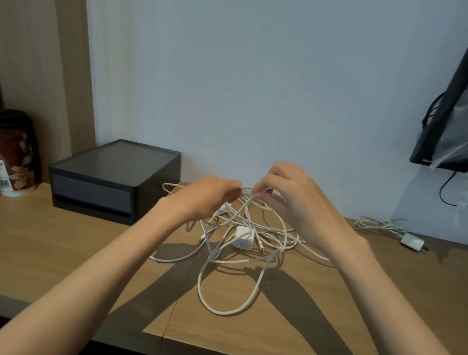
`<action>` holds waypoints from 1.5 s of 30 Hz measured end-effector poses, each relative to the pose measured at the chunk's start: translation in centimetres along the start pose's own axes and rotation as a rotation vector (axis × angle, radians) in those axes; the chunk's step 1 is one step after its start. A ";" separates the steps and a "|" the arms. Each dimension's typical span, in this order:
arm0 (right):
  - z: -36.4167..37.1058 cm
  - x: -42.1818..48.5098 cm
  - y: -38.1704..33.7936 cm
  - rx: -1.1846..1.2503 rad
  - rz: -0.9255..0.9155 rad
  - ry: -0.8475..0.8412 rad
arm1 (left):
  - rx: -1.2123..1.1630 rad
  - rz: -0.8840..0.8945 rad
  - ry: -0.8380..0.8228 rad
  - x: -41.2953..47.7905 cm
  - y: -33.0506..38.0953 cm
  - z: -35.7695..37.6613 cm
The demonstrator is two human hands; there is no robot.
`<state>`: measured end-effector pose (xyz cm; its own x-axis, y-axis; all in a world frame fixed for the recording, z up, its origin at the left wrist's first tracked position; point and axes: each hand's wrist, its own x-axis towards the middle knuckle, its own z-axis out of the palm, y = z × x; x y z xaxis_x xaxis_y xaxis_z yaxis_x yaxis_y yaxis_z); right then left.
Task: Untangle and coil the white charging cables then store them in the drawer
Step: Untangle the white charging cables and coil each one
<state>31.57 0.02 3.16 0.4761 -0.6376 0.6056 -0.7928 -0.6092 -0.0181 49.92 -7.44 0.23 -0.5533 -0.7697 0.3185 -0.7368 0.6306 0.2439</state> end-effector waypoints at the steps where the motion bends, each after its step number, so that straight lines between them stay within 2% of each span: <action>1: -0.2 0.1 0.3 0.003 0.008 0.020 | 0.022 0.033 -0.024 0.0 0.5 0.0; 5: -1.2 0.1 1.1 0.138 0.173 0.051 | 0.026 0.172 -0.097 -0.4 2.3 0.4; 10: -1.9 -0.6 2.1 0.580 0.436 0.024 | -0.101 0.252 -0.145 -1.1 3.4 0.8; 13: -1.7 -1.5 2.8 0.823 0.575 -0.003 | -0.306 0.314 -0.135 -1.9 4.6 0.5; 17: -0.4 -2.6 3.4 0.974 0.714 0.025 | -0.474 0.316 -0.040 -2.4 5.9 0.4; 20: 0.6 -3.3 3.3 1.102 0.701 0.089 | -0.514 0.296 0.112 -2.2 5.6 0.7; 22: 1.3 -3.6 2.7 1.122 0.714 0.154 | -0.600 0.216 0.180 -1.9 5.4 1.0; 26: 2.8 -3.7 1.5 0.989 0.723 0.301 | -0.780 0.014 0.227 -1.2 5.1 1.7; 28: 3.4 -4.0 1.1 0.868 0.692 0.335 | -0.788 -0.045 0.228 -1.0 4.9 2.0; 30: 3.8 -4.4 0.6 0.677 0.642 0.358 | -0.754 -0.076 0.215 -0.8 4.6 2.4; 33: 4.0 -4.8 -0.2 0.300 0.459 0.363 | -0.693 -0.105 0.192 -0.6 4.5 2.7; 35: 3.9 -4.9 -0.5 0.090 0.348 0.286 | -0.597 -0.088 0.194 -0.5 4.3 3.2; 39: 3.0 -4.7 -1.3 -0.163 0.278 0.040 | -0.433 -0.057 0.154 -0.4 3.7 4.0; 42: 1.7 -4.4 -1.2 -0.262 0.283 -0.027 | -0.461 -0.021 0.078 -0.8 4.1 3.3; 45: 0.9 -4.1 -0.4 -0.303 0.319 -0.017 | -0.597 -0.016 -0.034 -1.2 4.6 2.4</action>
<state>30.26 2.43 -0.04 0.1934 -0.7807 0.5942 -0.9758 -0.2162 0.0336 46.27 -3.86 -1.29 -0.5633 -0.7764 0.2828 -0.4054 0.5579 0.7242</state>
